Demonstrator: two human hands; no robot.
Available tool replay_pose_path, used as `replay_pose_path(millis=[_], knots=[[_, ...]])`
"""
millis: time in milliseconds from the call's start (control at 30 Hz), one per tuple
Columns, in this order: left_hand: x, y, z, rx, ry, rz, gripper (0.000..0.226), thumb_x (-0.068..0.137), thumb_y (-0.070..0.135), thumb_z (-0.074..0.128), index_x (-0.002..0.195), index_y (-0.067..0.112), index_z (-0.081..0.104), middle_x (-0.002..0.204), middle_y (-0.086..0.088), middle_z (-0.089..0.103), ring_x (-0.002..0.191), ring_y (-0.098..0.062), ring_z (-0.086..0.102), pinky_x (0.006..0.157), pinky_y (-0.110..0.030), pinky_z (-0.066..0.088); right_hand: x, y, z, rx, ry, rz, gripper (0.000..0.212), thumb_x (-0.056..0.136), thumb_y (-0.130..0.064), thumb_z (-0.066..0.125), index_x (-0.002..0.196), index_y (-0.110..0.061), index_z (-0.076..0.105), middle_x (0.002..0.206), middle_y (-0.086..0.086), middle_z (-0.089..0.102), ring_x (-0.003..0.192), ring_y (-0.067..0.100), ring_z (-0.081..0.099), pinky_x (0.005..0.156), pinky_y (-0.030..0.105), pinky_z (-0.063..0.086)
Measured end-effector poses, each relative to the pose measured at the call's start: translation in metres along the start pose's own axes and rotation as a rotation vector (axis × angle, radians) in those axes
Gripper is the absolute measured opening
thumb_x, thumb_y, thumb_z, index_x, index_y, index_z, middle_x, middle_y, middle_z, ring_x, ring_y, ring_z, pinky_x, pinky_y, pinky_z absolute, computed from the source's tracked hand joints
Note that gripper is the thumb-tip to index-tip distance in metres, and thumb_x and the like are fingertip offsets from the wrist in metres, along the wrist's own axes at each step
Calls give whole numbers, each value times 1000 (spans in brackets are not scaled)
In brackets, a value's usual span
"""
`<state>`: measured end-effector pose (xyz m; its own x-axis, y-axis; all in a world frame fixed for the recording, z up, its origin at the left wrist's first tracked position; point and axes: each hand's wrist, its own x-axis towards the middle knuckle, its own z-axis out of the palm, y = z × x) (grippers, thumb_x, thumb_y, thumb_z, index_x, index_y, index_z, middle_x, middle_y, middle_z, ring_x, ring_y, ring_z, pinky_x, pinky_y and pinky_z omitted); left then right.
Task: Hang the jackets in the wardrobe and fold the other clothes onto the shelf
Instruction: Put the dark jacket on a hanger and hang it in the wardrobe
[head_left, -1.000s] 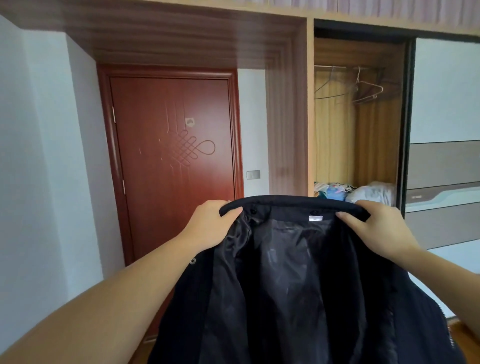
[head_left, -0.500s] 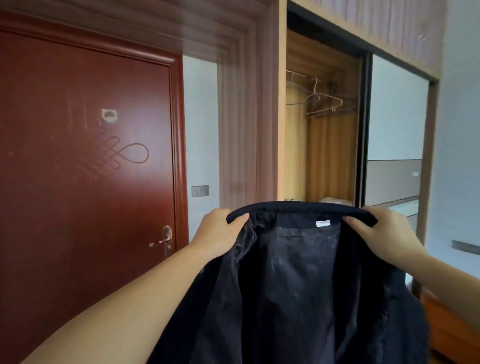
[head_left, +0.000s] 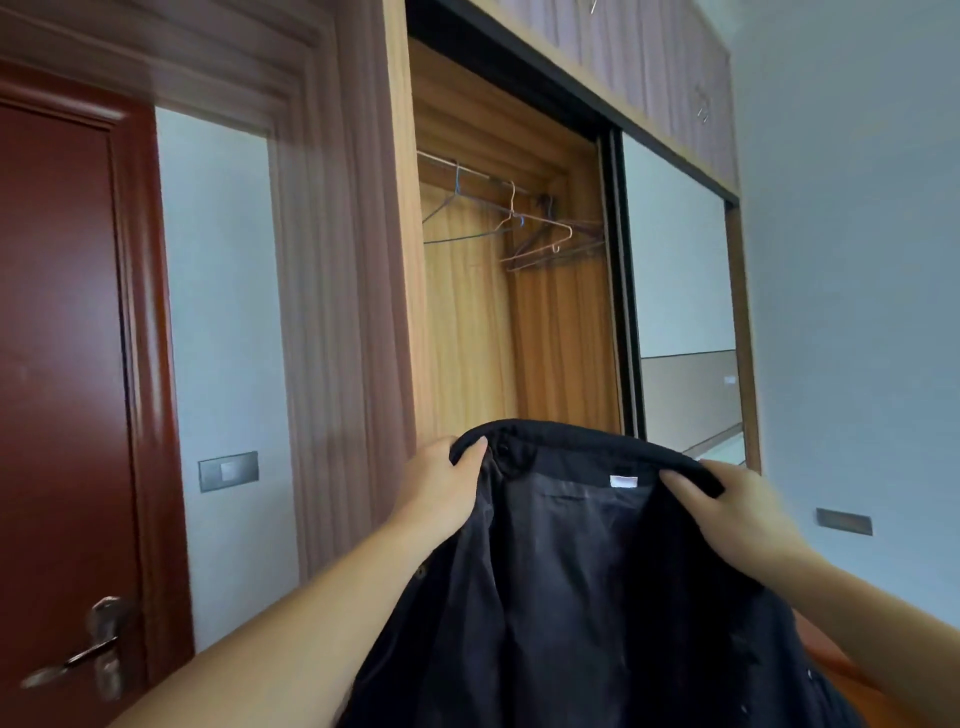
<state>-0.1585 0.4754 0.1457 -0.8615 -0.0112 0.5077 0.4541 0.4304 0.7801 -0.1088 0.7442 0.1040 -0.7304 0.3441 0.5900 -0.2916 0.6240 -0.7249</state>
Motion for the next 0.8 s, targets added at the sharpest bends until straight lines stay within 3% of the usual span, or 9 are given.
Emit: replay_pose_path(millis=[167, 333, 500, 567, 667, 800], knots=[[100, 4, 72, -58, 143, -50, 48, 99, 42, 45, 95, -3, 60, 70, -3, 50, 63, -17, 47, 58, -28, 37, 104, 44, 34, 196, -4, -3, 23, 95, -41, 54, 86, -26, 70, 76, -7, 72, 75, 10, 67, 71, 33, 54], [179, 8, 116, -158, 225, -80, 47, 99, 41, 46, 99, -4, 60, 78, -6, 53, 67, -19, 48, 57, -27, 37, 193, 62, 52, 282, 26, -51, 30, 97, -37, 53, 76, -21, 67, 70, -3, 69, 68, 7, 64, 55, 22, 41], [254, 8, 148, -211, 248, -59, 36, 100, 40, 46, 81, 10, 51, 69, -2, 46, 63, -17, 44, 56, -26, 35, 270, 82, 75, 307, 42, -113, 35, 98, -33, 53, 75, -11, 68, 72, 6, 70, 66, 13, 63, 50, 12, 43], [285, 7, 157, -231, 258, -25, 35, 99, 40, 46, 81, 11, 54, 68, -1, 47, 62, -16, 45, 55, -26, 35, 300, 87, 83, 296, 48, -143, 33, 97, -34, 53, 76, -14, 69, 76, 5, 71, 69, 8, 65, 56, 15, 46], [330, 6, 166, -262, 281, 21, 35, 99, 40, 47, 82, 11, 56, 67, -1, 48, 60, -16, 46, 56, -26, 37, 343, 88, 98, 303, 82, -212, 29, 98, -31, 54, 71, -27, 65, 72, -7, 69, 63, -6, 62, 53, 8, 43], [391, 5, 178, -259, 343, 70, 37, 98, 40, 48, 79, 9, 56, 65, -1, 47, 59, -18, 44, 55, -27, 35, 410, 91, 121, 320, 120, -244, 29, 97, -35, 55, 78, -20, 71, 74, -1, 72, 75, 11, 67, 61, 23, 47]])
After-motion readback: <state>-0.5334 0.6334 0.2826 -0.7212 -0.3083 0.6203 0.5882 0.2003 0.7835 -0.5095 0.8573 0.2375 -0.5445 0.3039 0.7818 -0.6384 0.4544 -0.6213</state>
